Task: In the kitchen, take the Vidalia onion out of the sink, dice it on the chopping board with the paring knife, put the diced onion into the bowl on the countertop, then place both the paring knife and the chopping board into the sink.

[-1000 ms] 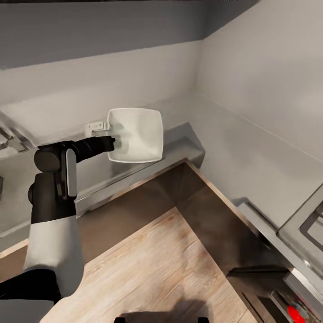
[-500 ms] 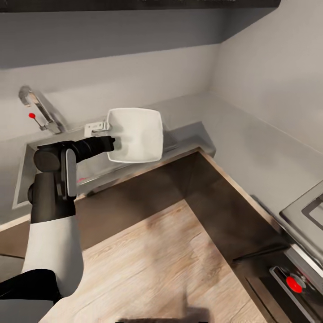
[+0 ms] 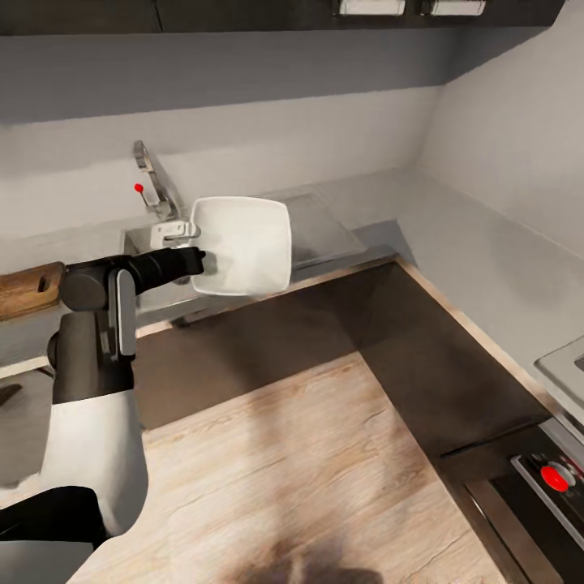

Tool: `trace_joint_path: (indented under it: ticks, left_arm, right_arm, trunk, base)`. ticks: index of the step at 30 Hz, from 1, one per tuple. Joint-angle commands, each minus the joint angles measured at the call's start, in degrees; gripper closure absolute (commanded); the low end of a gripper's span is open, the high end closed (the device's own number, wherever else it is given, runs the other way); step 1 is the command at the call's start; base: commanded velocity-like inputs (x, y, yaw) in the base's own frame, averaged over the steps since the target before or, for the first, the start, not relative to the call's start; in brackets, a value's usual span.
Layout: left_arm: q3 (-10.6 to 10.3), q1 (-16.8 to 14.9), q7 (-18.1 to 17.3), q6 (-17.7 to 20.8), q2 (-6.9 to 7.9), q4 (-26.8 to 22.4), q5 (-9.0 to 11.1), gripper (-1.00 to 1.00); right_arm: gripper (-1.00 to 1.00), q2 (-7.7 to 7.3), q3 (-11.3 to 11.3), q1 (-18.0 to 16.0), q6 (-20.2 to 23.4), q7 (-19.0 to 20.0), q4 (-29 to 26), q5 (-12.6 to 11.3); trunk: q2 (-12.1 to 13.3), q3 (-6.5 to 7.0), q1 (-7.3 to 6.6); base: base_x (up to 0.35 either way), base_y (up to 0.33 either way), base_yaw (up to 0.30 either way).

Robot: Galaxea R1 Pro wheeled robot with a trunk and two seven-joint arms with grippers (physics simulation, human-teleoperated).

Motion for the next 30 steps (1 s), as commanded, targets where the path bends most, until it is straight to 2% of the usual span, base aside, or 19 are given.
trace_joint_path:
  ticks: [1,5,8,13,20,30]
  left_arm:
    - [0.6,-0.1,-0.6,0.2,-0.07,0.0,-0.4,1.00]
    - [2.7,-0.1,-0.6,0.2,-0.06,0.1,-0.4,1.00]
    - [3.1,-0.1,-0.6,0.2,0.11,0.2,-0.4,1.00]
    - [3.4,-0.1,-0.6,0.2,1.06,0.2,-0.4,1.00]
    - [3.4,-0.1,-0.6,0.2,1.33,0.2,-0.4,1.00]
    - [3.4,-0.1,-0.6,0.1,1.43,1.1,-0.5,1.00]
  right_arm:
    - [-1.00,-0.01,0.3,0.0,-0.1,-0.5,0.0,0.1]
    - [-1.00,-0.01,0.3,0.0,-0.1,-0.5,0.0,0.1]
    - [-1.00,-0.01,0.3,0.0,-0.1,-0.5,0.0,0.1]
    - [-1.00,-0.01,0.3,0.0,-0.1,-0.5,0.0,0.1]
    - [-1.00,-0.01,0.3,0.0,-0.1,-0.5,0.0,0.1]
    - [-1.00,-0.01,0.3,0.0,-0.1,-0.5,0.0,0.1]
  trunk:
    - [-0.1,-0.02,0.00]
    - [-0.1,0.25,0.00]
    - [-0.1,0.45,0.00]
    - [-0.1,0.79,0.00]
    - [-0.1,1.26,0.00]
    - [-0.1,1.86,0.00]
  base:
    - [-0.306,0.170,0.218]
    - [-0.305,0.172,0.218]
    - [-0.304,0.174,0.219]
    - [-0.300,0.177,0.220]
    - [-0.272,0.203,0.220]
    - [-0.048,0.290,0.196]
